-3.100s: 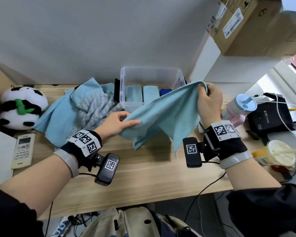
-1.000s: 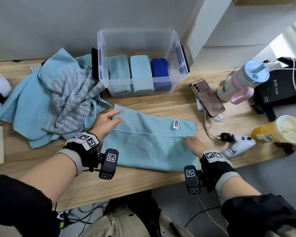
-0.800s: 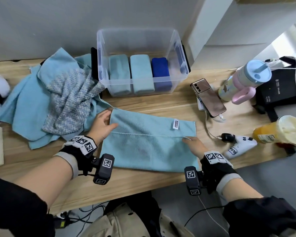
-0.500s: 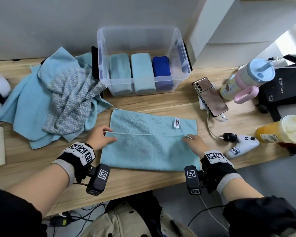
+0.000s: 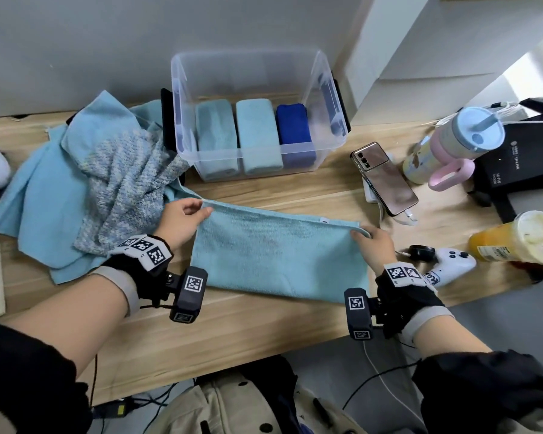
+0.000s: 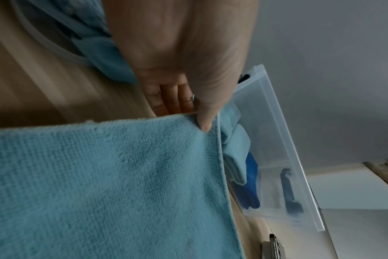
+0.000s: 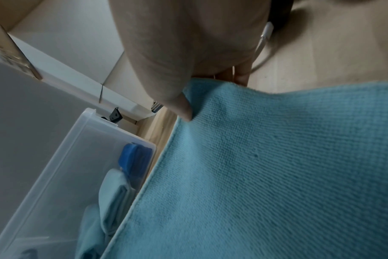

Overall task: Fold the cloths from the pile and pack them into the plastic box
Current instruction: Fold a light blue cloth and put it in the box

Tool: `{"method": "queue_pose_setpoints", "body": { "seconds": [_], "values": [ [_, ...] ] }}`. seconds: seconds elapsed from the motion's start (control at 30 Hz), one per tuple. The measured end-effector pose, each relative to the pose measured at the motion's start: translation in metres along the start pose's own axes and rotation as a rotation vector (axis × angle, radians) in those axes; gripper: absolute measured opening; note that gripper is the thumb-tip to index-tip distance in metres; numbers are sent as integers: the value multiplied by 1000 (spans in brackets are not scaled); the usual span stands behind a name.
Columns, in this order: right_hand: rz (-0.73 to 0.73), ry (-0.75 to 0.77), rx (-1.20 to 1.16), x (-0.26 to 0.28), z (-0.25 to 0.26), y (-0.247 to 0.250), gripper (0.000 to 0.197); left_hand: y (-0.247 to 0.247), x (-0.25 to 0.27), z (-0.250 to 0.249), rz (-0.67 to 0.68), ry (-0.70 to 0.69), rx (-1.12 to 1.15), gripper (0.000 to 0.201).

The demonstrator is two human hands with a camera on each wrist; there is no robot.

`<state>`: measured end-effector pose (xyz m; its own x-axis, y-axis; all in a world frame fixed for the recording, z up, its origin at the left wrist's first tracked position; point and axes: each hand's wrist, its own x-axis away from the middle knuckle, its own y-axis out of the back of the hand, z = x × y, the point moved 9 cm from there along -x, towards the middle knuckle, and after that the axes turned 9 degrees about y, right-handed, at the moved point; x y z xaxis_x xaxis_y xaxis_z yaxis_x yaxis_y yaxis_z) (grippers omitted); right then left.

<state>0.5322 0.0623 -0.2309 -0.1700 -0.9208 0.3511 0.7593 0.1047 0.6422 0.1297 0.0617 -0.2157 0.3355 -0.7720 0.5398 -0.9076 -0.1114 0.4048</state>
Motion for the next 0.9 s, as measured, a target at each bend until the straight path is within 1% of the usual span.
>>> {"method": "queue_pose_setpoints", "body": {
  "seconds": [0.1, 0.23, 0.3, 0.37, 0.43, 0.47, 0.57, 0.63, 0.67, 0.7, 0.73, 0.8, 0.83, 0.87, 0.9],
  "values": [
    [-8, -35, 35, -10, -1, -2, 12, -3, -15, 2, -51, 38, -11, 26],
    [-8, -69, 115, -16, -3, -6, 20, -10, -26, 11, -89, 102, -93, 34],
    [-65, -106, 151, -15, -4, -2, 24, -12, -25, 10, -95, 112, -145, 39],
    [-154, -153, 168, -13, -9, 4, 36, -14, -26, 11, -92, 139, -180, 41],
    [-181, -196, 179, -10, -13, 5, 43, -19, -27, 19, -30, 191, -231, 34],
    [-163, -221, 182, -9, -15, 3, 42, -21, -28, 23, 6, 209, -259, 29],
    [-45, -257, 210, -7, -19, -6, 29, -25, -23, 30, 73, 243, -316, 11],
    [-4, -242, 157, -5, -19, -11, 29, -20, -21, 34, 66, 259, -318, 8],
    [-6, -214, 101, -5, -18, -14, 32, -14, -19, 37, 56, 276, -340, 5],
    [-13, -170, 42, -5, -14, -17, 32, -10, -16, 40, 53, 287, -362, 7],
    [-16, -120, -16, -6, -9, -21, 29, -4, -14, 45, 46, 295, -385, 21],
    [10, -27, -141, -3, 7, -31, 16, 7, -5, 49, 16, 307, -497, 64],
    [37, 11, -198, -1, 14, -37, 14, 13, 0, 48, -18, 290, -570, 79],
    [60, 50, -235, 2, 23, -41, 14, 18, 6, 44, -54, 272, -641, 85],
    [79, 96, -257, 5, 34, -42, 13, 22, 12, 38, -92, 245, -703, 81]
  ]
}}
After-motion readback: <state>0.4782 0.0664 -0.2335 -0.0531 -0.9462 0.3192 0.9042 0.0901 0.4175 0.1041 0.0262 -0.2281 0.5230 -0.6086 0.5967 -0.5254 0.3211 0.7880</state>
